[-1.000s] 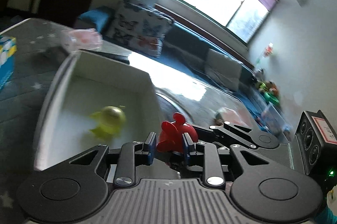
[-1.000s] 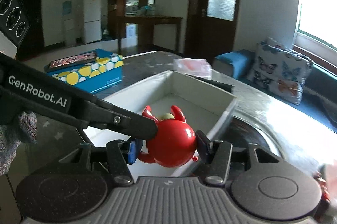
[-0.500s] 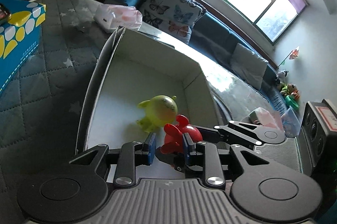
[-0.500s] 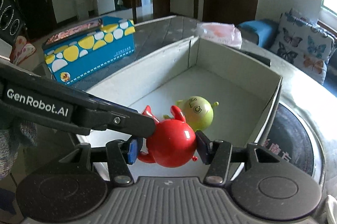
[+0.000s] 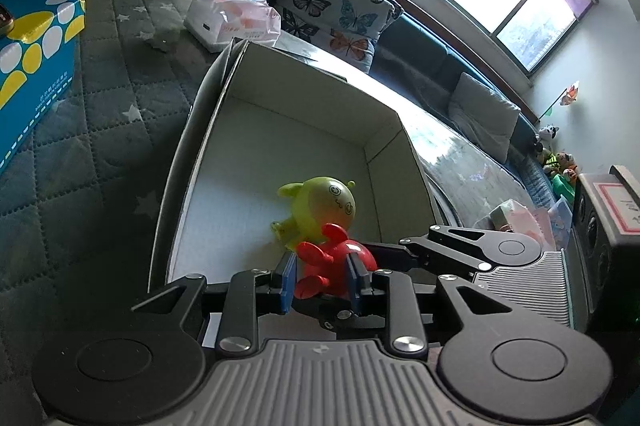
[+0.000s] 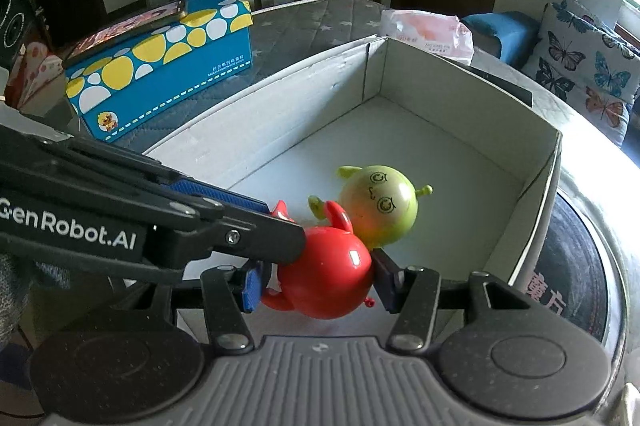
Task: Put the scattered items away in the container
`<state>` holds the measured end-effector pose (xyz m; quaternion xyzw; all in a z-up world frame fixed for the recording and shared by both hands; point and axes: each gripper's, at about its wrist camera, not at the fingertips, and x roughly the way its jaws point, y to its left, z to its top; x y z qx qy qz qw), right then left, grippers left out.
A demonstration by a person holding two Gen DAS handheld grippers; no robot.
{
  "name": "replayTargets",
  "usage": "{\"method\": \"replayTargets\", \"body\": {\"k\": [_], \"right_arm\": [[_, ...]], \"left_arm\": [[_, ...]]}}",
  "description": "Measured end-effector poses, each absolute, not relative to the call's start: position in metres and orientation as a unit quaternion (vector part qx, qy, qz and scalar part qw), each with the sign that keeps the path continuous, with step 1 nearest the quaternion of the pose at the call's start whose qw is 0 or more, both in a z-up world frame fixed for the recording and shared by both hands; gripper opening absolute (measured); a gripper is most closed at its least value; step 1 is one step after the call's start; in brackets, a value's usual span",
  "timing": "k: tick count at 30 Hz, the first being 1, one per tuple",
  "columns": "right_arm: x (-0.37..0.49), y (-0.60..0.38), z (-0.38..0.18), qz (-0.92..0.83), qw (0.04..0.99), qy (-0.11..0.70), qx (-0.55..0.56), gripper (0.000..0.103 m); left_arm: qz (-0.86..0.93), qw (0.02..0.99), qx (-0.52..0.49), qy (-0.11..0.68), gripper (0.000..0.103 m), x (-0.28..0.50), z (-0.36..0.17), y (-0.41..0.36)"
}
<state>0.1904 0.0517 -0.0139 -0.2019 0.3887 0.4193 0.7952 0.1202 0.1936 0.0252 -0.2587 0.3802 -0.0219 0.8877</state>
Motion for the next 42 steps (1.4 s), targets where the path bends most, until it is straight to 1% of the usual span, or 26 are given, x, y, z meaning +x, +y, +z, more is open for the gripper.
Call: {"method": "replayTargets", "body": {"k": [13,21,26,28,35,36,37,42], "right_arm": [[0.186,0.047,-0.009,0.421,0.800,0.382,-0.193,0.057],[0.174,0.025,0.007,0.425,0.814,0.361,-0.165,0.060],[0.161,0.006,0.019,0.419,0.828,0.339,-0.153,0.063],[0.156,-0.002,0.023,0.416,0.834,0.330,-0.148,0.068],[0.136,-0.039,0.031,0.389,0.860,0.302,-0.131,0.070],[0.132,-0.045,0.031,0.386,0.863,0.298,-0.129,0.074],[0.129,-0.051,0.031,0.381,0.867,0.295,-0.127,0.075],[0.115,-0.081,0.034,0.357,0.883,0.283,-0.113,0.075]], "left_arm": [[-0.010,0.890,-0.259,0.374,0.028,0.116,0.032,0.193],[-0.013,0.897,-0.261,0.357,0.030,0.107,0.045,0.184],[-0.025,0.901,-0.260,0.345,0.030,0.100,0.057,0.171],[-0.030,0.903,-0.260,0.342,0.030,0.098,0.060,0.163],[-0.067,0.904,-0.256,0.337,0.030,0.090,0.067,0.131],[-0.071,0.904,-0.254,0.336,0.032,0.090,0.068,0.126],[-0.071,0.907,-0.250,0.332,0.034,0.089,0.069,0.120],[-0.075,0.920,-0.230,0.309,0.037,0.083,0.076,0.097]]}}
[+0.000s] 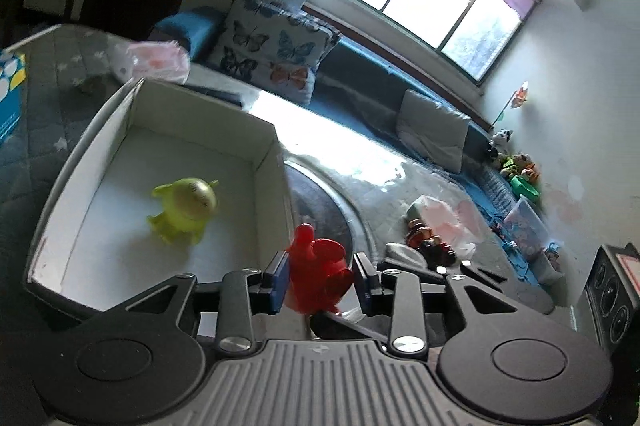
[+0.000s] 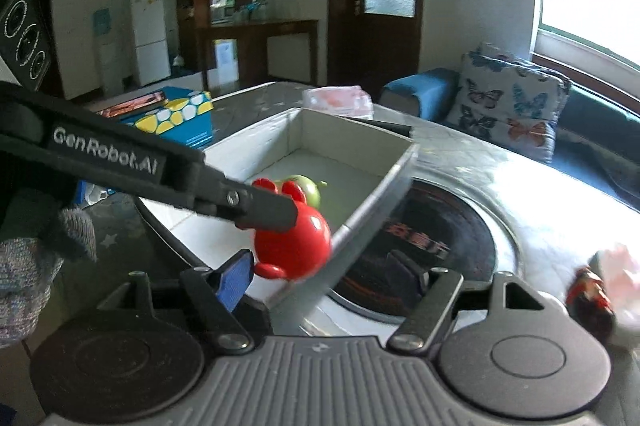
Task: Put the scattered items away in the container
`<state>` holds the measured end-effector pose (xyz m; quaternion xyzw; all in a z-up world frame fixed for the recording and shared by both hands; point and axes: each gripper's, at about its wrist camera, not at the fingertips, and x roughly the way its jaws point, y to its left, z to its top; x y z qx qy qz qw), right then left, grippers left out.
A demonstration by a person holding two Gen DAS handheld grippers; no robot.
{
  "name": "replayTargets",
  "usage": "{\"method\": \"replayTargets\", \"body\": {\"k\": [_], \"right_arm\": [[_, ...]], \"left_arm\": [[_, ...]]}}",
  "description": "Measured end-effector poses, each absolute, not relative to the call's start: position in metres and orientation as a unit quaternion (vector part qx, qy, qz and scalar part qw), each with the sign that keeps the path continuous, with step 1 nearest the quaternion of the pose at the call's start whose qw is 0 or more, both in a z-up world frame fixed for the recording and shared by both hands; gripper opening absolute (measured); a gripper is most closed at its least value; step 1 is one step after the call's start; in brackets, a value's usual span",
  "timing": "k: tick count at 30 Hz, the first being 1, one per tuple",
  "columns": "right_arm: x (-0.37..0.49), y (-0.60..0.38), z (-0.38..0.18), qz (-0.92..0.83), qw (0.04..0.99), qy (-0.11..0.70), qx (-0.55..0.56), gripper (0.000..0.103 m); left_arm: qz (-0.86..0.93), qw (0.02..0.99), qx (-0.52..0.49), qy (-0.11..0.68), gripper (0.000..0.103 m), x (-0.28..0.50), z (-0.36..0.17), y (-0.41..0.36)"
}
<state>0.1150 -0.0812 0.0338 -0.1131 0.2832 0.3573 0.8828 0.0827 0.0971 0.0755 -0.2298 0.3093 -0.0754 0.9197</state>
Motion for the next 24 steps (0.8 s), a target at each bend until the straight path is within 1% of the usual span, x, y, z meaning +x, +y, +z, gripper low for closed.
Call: {"method": "replayTargets", "body": {"k": [6,17,24], "right_arm": [[0.104,-0.114,0.038,0.334,0.897,0.272,-0.094,0.075],[0.089,-0.163,0.033,0.286,0.914,0.277,-0.082,0.075],[0.087,-0.183,0.022,0.271,0.914,0.292,-0.079,0.075]], "left_arm": [[-0.099,0.919,-0.228,0.307,0.037,0.080,0.079,0.077],[-0.155,0.903,-0.213,0.341,0.037,0.093,0.063,0.024],[-0.146,0.903,-0.204,0.349,0.037,0.095,0.059,0.024]]}}
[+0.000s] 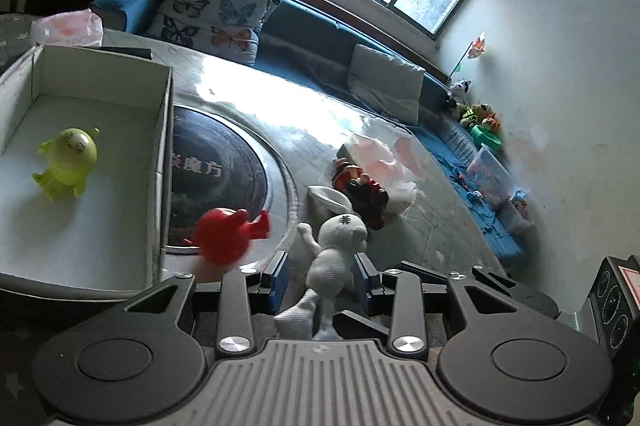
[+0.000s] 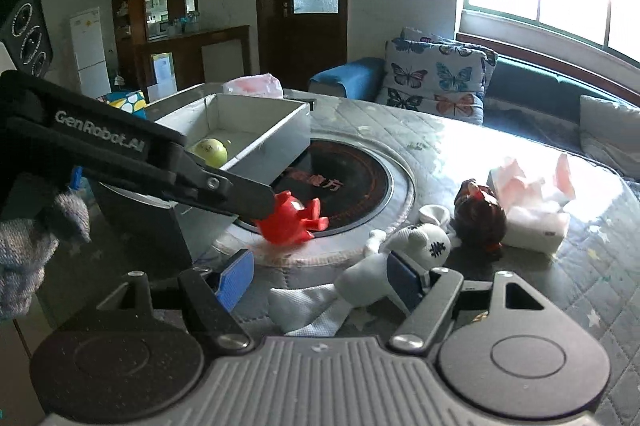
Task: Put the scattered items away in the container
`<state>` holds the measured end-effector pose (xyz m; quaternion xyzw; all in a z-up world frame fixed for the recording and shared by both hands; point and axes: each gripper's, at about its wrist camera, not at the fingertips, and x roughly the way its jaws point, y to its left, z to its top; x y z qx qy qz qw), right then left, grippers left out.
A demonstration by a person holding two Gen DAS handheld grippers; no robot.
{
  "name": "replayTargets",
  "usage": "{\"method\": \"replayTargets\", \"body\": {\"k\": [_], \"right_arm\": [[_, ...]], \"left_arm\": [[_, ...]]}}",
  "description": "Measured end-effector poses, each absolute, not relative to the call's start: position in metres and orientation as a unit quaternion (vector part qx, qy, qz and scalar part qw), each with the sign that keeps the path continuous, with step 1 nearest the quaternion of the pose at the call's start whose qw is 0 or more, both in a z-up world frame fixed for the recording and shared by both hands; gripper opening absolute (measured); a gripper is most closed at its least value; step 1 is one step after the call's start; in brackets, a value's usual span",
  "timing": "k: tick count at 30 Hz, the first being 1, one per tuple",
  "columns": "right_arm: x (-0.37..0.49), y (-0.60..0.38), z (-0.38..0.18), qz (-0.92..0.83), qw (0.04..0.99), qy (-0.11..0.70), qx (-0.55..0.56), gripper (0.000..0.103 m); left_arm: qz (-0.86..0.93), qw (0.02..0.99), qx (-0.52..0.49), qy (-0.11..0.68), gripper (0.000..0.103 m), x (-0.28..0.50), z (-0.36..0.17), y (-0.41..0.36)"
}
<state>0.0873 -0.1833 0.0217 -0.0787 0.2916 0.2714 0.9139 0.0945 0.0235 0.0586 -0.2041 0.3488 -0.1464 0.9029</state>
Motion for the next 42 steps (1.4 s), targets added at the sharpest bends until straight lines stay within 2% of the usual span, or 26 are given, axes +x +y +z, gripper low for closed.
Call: {"method": "replayTargets", "body": {"k": [12,24,29,42], "right_arm": [[0.121,-0.150,0.011,0.298,0.903,0.298,-0.080,0.075],[0.175,-0.123,-0.029,0.314,0.880,0.350,-0.062,0.075],[0.180,-0.122,-0.036,0.324,0.874,0.358,-0.049,0.069],[0.168,-0.143,-0.030,0.318,0.882,0.347,-0.028,0.068]], "left_arm": [[-0.098,0.904,-0.223,0.353,0.037,0.125,0.054,0.040],[-0.057,0.887,-0.231,0.395,0.037,0.170,0.034,0.037],[-0.047,0.890,-0.221,0.397,0.037,0.171,0.029,0.034],[-0.052,0.886,-0.223,0.402,0.038,0.158,0.032,0.032]]}}
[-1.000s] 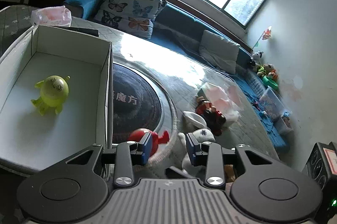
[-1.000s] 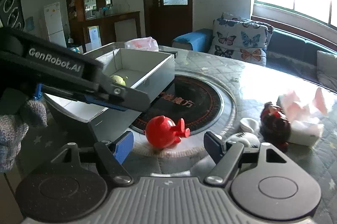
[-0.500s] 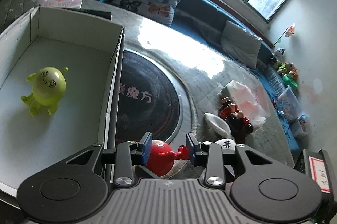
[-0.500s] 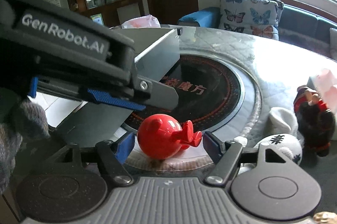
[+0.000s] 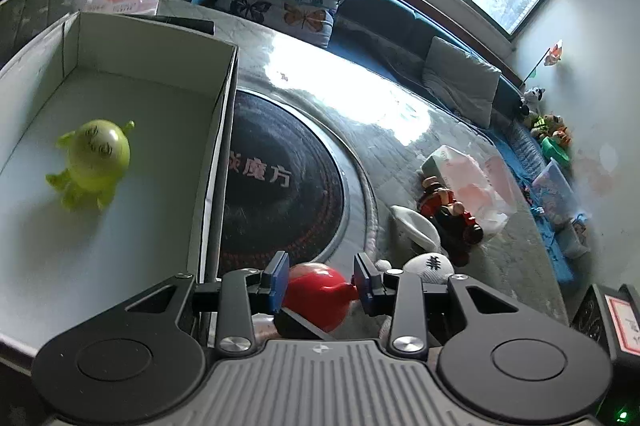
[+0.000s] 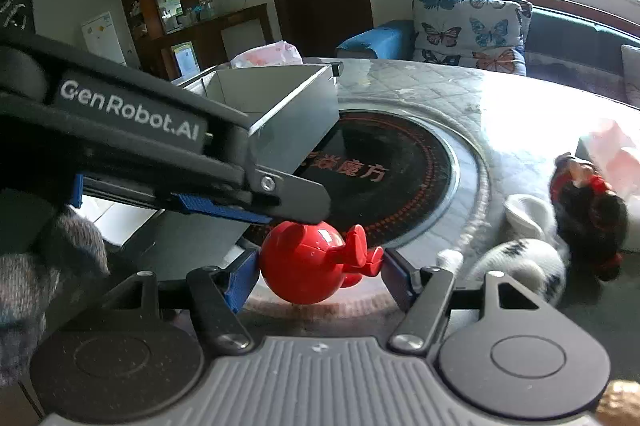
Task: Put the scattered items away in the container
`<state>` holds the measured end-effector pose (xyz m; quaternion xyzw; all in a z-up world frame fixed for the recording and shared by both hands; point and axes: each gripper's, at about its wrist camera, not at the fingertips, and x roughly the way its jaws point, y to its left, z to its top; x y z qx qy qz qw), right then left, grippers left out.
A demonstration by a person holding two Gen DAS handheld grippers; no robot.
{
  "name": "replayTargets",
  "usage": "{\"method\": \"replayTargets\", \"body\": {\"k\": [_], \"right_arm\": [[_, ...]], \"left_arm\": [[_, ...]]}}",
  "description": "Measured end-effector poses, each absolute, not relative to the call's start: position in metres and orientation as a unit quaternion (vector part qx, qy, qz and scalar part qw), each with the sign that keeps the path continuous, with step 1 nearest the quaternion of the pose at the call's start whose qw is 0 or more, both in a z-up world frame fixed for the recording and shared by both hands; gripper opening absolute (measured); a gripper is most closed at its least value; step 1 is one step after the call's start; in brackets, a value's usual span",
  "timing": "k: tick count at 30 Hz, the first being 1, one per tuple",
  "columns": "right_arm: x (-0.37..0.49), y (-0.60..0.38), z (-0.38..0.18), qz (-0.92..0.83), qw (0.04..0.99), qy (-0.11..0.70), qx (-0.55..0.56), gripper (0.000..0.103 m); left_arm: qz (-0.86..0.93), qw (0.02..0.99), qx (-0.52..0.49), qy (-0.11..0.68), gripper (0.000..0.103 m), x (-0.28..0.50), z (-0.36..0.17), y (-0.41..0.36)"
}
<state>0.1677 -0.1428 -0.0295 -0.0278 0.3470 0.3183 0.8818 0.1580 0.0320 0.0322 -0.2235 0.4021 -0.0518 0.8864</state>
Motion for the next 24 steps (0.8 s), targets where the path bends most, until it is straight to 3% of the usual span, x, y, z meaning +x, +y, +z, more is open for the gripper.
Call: {"method": "replayTargets", "body": {"k": [24], "right_arm": [[0.121,-0.157,-0.024,0.323,0.877,0.354,-0.040,0.064]], "left_arm": [[-0.098,0.836,-0.309,0.443,0.039,0.123,0.013,0.042]]}}
